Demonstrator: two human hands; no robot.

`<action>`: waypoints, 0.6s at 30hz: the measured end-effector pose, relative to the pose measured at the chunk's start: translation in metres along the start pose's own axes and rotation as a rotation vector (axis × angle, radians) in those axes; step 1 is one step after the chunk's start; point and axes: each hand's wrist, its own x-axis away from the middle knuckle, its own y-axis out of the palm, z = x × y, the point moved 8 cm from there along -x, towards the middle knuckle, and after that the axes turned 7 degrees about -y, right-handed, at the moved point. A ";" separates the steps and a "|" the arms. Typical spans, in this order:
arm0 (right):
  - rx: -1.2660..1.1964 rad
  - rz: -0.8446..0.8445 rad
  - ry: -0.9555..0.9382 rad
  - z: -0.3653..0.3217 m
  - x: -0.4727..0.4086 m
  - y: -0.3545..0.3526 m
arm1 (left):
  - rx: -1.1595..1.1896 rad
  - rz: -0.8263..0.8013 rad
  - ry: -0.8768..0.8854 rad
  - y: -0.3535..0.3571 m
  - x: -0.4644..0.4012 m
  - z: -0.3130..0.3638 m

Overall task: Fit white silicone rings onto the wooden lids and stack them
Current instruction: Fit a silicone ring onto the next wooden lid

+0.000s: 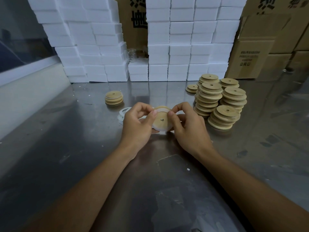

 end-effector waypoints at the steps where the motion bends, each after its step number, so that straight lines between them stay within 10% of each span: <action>1: 0.008 0.003 -0.006 -0.001 0.000 0.000 | -0.030 0.009 0.024 -0.001 0.000 0.001; 18: 0.006 0.053 -0.072 -0.005 -0.004 -0.004 | -0.324 0.015 0.217 0.004 0.003 0.014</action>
